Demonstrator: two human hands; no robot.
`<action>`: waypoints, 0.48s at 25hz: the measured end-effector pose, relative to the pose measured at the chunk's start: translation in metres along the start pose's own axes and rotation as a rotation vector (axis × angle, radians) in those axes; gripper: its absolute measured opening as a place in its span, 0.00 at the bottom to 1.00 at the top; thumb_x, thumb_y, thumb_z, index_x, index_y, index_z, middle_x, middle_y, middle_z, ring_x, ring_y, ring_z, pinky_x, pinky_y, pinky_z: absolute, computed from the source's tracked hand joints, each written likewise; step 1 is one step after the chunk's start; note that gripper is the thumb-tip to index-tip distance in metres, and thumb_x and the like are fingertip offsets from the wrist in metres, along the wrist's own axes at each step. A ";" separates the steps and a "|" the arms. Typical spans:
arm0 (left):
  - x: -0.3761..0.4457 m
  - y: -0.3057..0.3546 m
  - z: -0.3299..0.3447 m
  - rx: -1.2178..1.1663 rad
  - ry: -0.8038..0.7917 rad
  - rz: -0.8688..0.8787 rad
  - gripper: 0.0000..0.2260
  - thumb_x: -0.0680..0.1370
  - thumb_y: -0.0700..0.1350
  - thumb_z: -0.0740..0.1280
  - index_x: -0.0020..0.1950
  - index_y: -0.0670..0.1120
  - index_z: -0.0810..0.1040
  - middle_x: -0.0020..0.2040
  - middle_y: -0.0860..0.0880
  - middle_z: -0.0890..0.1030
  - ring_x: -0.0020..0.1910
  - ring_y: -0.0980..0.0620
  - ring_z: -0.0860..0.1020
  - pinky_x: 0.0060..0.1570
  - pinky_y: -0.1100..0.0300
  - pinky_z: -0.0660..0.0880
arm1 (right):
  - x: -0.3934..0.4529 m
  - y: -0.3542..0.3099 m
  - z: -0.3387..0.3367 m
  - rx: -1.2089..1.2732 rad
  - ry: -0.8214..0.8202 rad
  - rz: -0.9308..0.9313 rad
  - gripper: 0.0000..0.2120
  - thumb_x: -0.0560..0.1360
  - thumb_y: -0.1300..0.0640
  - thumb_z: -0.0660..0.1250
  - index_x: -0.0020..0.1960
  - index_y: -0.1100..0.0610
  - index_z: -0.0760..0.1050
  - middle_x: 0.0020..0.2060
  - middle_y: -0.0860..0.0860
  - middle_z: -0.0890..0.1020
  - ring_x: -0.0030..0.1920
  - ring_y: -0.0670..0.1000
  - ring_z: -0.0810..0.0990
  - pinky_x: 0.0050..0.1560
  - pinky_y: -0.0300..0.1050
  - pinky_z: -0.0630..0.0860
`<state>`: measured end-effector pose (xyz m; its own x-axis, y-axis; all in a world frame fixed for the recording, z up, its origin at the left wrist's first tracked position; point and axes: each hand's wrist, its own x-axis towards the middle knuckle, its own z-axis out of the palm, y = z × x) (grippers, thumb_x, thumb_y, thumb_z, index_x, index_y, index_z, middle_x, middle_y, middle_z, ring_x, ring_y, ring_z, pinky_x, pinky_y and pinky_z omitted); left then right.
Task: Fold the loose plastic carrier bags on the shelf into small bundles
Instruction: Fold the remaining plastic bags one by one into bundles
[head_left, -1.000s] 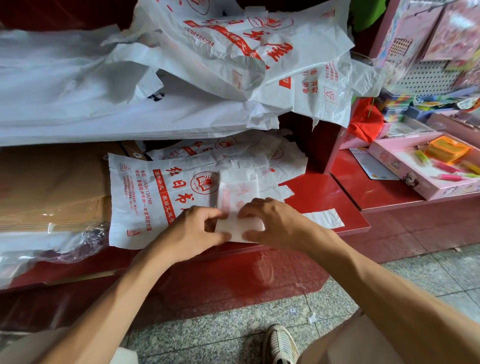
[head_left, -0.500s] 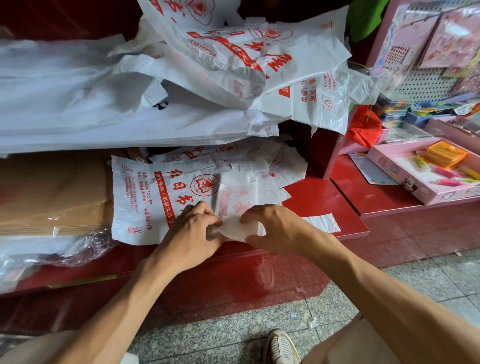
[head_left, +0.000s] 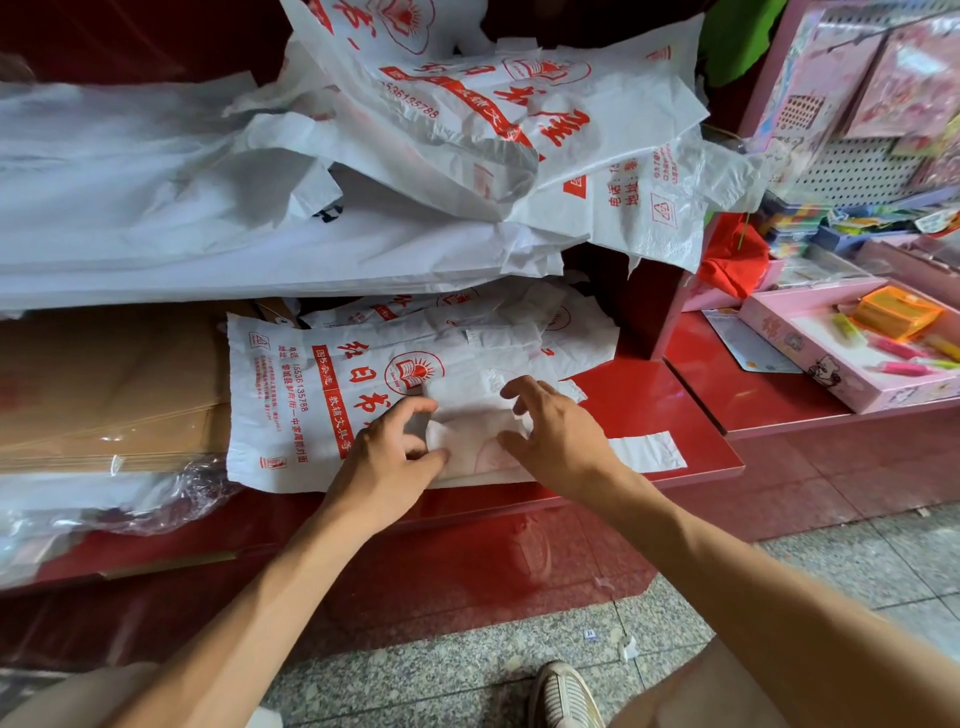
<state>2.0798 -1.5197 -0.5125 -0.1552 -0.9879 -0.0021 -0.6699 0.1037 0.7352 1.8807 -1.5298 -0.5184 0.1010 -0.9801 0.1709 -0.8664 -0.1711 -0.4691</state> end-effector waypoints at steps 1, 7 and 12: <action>0.000 0.000 0.000 -0.006 0.017 -0.001 0.16 0.78 0.47 0.68 0.65 0.57 0.71 0.34 0.54 0.84 0.35 0.64 0.77 0.34 0.72 0.66 | -0.001 0.000 0.001 -0.105 0.027 -0.079 0.20 0.76 0.49 0.67 0.66 0.51 0.70 0.59 0.49 0.75 0.51 0.49 0.75 0.43 0.44 0.68; 0.007 0.001 -0.008 -0.324 0.065 -0.189 0.04 0.76 0.45 0.71 0.49 0.50 0.85 0.42 0.51 0.84 0.36 0.56 0.78 0.41 0.62 0.74 | -0.005 -0.003 -0.002 -0.221 -0.204 -0.326 0.22 0.74 0.51 0.65 0.68 0.52 0.69 0.58 0.48 0.79 0.57 0.52 0.73 0.55 0.50 0.71; 0.007 -0.003 -0.018 -0.065 -0.067 -0.038 0.19 0.62 0.65 0.72 0.46 0.55 0.84 0.47 0.59 0.80 0.48 0.56 0.79 0.53 0.54 0.76 | 0.008 -0.002 -0.014 0.138 -0.056 -0.144 0.10 0.76 0.60 0.64 0.57 0.56 0.77 0.36 0.48 0.79 0.33 0.46 0.75 0.35 0.38 0.68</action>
<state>2.0936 -1.5291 -0.5023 -0.1806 -0.9807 -0.0746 -0.6279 0.0566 0.7762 1.8764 -1.5354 -0.5035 0.2489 -0.9480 0.1982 -0.7662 -0.3179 -0.5584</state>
